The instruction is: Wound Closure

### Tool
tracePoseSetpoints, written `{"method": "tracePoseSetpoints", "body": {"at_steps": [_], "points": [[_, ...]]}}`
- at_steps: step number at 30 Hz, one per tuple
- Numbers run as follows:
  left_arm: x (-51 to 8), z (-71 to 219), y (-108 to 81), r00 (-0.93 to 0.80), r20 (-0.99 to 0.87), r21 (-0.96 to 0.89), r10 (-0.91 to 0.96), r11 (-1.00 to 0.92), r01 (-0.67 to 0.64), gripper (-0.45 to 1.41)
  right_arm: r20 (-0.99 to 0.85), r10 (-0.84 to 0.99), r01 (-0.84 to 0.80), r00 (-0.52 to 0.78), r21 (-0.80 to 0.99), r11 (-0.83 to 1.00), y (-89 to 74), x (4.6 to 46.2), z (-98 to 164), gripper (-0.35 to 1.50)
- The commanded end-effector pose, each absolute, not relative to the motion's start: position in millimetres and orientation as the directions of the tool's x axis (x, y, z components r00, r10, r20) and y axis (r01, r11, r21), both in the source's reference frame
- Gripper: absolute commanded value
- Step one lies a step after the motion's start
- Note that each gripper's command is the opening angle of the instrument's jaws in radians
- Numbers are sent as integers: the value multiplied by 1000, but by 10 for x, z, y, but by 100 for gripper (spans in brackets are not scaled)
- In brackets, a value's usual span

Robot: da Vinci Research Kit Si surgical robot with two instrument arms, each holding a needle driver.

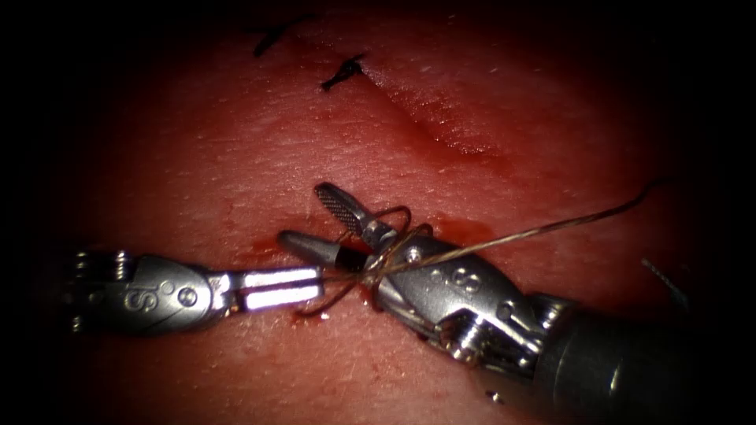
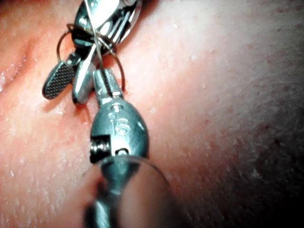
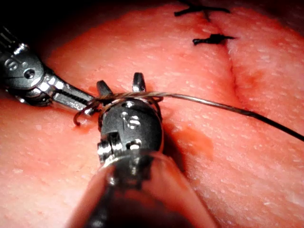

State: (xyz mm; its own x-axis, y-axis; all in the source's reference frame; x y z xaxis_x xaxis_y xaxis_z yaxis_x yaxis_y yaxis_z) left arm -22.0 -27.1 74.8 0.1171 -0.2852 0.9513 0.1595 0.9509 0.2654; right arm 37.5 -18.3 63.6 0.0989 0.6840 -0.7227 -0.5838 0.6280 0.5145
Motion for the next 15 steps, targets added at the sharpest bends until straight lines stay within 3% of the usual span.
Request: {"method": "tracePoseSetpoints", "body": {"at_steps": [1,15], "points": [[-226,753,-273,116,952,264,-284,951,157,-45,-718,689,-585,99,518,624,-182,385,640,44],[-227,761,-285,138,951,260,-277,956,134,-45,-589,779,-589,213,559,584,-214,395,676,36]]}}
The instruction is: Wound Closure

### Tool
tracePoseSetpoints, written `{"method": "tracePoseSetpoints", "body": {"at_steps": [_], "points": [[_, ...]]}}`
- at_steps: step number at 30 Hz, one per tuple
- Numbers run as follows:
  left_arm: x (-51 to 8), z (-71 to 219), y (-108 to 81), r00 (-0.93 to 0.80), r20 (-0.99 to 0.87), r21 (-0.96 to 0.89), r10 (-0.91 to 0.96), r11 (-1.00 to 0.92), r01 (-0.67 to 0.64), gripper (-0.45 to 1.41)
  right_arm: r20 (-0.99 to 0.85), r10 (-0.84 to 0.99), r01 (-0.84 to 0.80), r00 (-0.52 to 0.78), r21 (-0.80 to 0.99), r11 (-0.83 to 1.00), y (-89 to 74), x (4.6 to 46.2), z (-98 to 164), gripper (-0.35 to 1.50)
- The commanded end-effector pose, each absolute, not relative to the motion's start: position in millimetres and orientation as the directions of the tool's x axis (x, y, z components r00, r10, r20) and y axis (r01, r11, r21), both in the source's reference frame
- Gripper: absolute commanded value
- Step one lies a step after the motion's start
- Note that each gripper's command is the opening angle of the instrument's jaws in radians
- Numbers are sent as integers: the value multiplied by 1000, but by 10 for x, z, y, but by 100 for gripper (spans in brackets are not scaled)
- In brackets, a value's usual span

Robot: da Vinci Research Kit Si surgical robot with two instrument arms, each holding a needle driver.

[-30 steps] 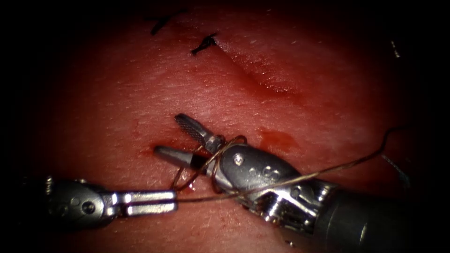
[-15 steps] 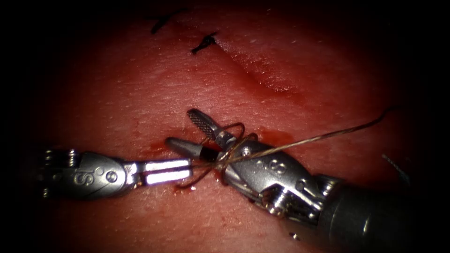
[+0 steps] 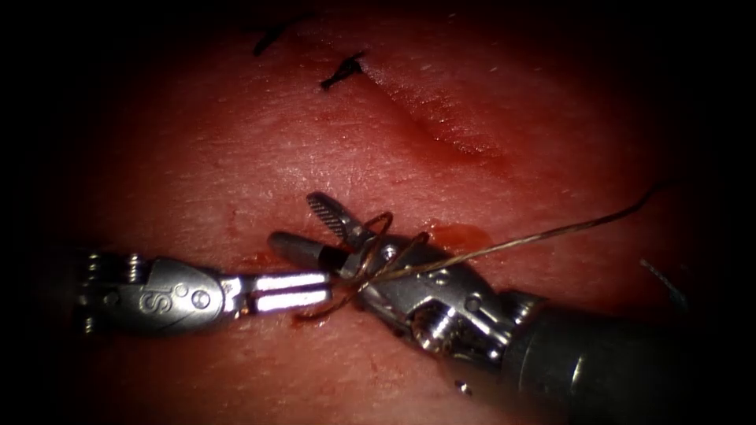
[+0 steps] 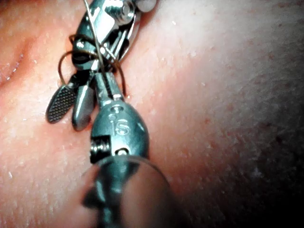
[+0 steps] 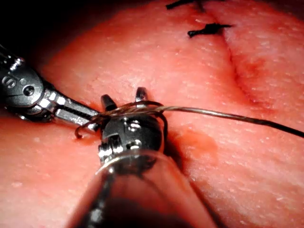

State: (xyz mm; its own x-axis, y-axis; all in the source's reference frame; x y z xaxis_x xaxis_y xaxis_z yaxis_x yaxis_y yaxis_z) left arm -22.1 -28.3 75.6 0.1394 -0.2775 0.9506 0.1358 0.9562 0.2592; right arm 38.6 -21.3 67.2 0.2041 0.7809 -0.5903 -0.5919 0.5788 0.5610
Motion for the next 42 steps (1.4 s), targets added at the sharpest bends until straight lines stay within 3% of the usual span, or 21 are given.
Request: {"method": "tracePoseSetpoints", "body": {"at_steps": [1,13,16,22,23,25,40,41,42], "points": [[-228,763,-288,138,950,263,-281,955,135,-45,-581,783,-589,220,560,582,-216,395,677,34],[-221,766,-298,141,948,269,-284,956,116,-45,-578,785,-579,224,569,584,-216,389,673,31],[-218,765,-297,141,948,270,-285,956,116,-45,-575,786,-593,229,558,581,-216,388,673,17],[-217,765,-300,144,948,268,-284,956,121,-45,-555,784,-594,277,542,594,-221,388,686,22],[-217,765,-301,144,948,267,-284,956,121,-45,-547,782,-594,299,534,601,-224,387,694,19],[-218,766,-302,145,948,266,-282,956,123,-45,-546,778,-594,311,527,608,-227,385,702,-35],[-208,763,-307,153,947,263,-283,955,136,-45,-620,732,-577,281,500,646,-213,370,660,-35],[-205,759,-303,154,945,267,-288,953,143,-45,-631,733,-523,255,548,654,-204,368,647,9],[-205,759,-303,154,945,267,-288,953,143,-45,-631,733,-523,255,548,654,-204,368,647,9]]}}
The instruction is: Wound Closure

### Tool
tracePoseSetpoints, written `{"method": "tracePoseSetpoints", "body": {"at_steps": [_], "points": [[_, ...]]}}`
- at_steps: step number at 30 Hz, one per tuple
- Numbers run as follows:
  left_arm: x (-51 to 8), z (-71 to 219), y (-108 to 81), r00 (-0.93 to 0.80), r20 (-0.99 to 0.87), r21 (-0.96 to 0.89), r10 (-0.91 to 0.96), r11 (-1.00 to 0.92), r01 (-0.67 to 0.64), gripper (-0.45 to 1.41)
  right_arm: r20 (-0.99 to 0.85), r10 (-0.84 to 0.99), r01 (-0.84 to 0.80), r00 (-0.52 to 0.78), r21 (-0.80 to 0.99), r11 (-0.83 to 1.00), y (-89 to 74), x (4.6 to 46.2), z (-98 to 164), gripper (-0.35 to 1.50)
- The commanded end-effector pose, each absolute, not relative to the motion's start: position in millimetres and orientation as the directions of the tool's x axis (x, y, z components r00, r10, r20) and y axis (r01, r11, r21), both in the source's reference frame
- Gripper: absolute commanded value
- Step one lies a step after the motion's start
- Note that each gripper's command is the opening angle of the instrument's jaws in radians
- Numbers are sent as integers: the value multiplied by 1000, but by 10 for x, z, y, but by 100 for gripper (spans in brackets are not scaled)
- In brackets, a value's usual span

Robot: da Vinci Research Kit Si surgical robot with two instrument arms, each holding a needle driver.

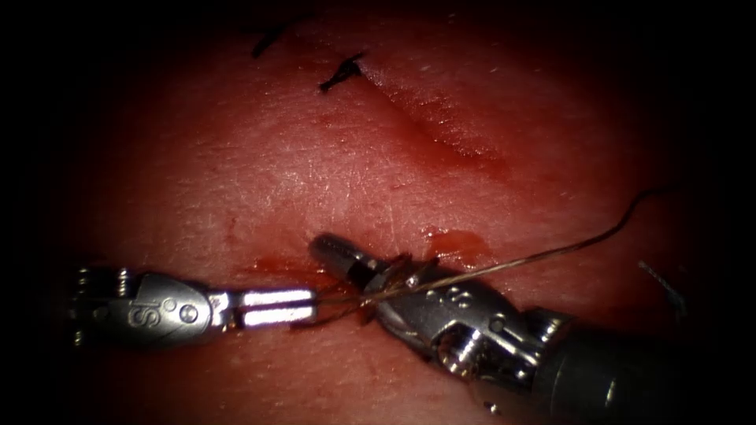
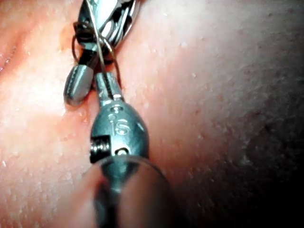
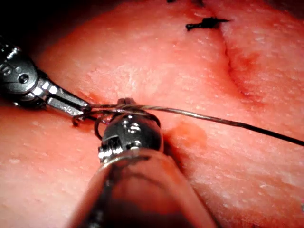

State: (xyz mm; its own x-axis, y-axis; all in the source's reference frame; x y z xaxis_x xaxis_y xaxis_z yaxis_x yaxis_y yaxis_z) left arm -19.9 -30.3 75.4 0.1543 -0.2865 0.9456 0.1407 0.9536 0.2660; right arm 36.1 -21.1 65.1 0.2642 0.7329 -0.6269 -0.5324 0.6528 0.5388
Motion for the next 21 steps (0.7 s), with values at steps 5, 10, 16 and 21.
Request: {"method": "tracePoseSetpoints", "body": {"at_steps": [5,10,16,21], "points": [[-194,746,-294,151,941,281,-304,947,158,-45,-671,700,-489,242,539,686,-181,356,619,123],[-180,732,-282,145,939,285,-311,942,174,-45,-691,690,-394,215,585,709,-184,358,606,123],[-155,711,-248,148,943,265,-298,942,207,-45,-716,664,-284,212,605,743,-188,360,589,125],[-126,680,-196,123,954,236,-274,936,260,-45,-732,650,-170,206,627,760,-190,339,567,116]]}}
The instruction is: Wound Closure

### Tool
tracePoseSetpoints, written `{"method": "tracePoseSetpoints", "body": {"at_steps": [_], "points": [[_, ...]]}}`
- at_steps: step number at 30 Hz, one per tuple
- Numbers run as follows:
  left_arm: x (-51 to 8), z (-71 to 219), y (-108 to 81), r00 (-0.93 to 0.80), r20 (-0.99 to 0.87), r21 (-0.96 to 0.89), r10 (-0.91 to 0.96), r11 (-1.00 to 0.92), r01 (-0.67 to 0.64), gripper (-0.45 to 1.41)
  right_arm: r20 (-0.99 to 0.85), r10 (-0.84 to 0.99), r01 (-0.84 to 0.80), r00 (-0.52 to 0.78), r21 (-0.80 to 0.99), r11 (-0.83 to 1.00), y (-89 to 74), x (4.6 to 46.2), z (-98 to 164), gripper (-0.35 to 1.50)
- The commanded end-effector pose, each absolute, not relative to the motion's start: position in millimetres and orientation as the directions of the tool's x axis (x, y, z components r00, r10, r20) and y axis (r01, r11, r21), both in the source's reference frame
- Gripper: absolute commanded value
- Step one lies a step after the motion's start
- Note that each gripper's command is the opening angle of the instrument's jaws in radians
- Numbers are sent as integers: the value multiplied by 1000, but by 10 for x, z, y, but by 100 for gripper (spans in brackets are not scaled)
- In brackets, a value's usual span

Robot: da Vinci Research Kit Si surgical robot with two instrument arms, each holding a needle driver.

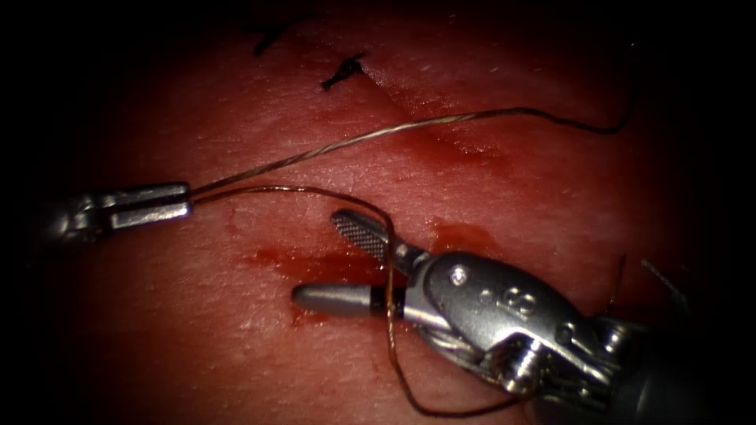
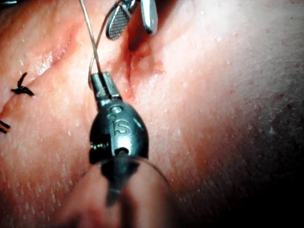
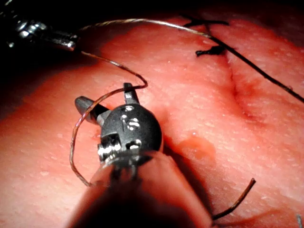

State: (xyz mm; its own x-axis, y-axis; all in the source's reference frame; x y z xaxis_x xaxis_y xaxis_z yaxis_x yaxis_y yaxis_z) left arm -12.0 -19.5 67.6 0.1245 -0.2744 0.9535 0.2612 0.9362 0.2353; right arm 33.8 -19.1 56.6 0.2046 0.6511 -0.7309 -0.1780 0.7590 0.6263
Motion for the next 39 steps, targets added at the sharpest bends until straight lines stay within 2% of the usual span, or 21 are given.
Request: {"method": "tracePoseSetpoints", "body": {"at_steps": [1,6,10,16,23,34,35,39], "points": [[-126,680,-196,123,954,236,-274,936,260,-45,-732,650,-170,206,627,760,-190,339,567,116],[-108,663,-164,101,960,219,-262,924,313,-45,-732,624,-52,273,637,769,-204,310,555,113],[-102,665,-142,110,960,208,-258,917,339,-45,-733,602,14,316,639,769,-214,269,547,104],[-108,684,-127,178,960,142,-218,921,362,-45,-720,609,-22,332,640,768,-199,235,546,101],[-83,688,-131,229,953,98,-196,920,379,-45,-717,619,-51,320,639,767,-189,229,543,101],[9,629,-137,319,922,76,-220,910,407,-45,-721,630,-69,290,641,765,-183,231,543,99],[21,613,-145,325,922,69,-210,916,395,-38,-721,630,-69,290,641,765,-183,230,543,98],[32,567,-183,247,960,74,-130,972,222,-38,-721,631,-73,287,641,764,-181,231,545,94]]}}
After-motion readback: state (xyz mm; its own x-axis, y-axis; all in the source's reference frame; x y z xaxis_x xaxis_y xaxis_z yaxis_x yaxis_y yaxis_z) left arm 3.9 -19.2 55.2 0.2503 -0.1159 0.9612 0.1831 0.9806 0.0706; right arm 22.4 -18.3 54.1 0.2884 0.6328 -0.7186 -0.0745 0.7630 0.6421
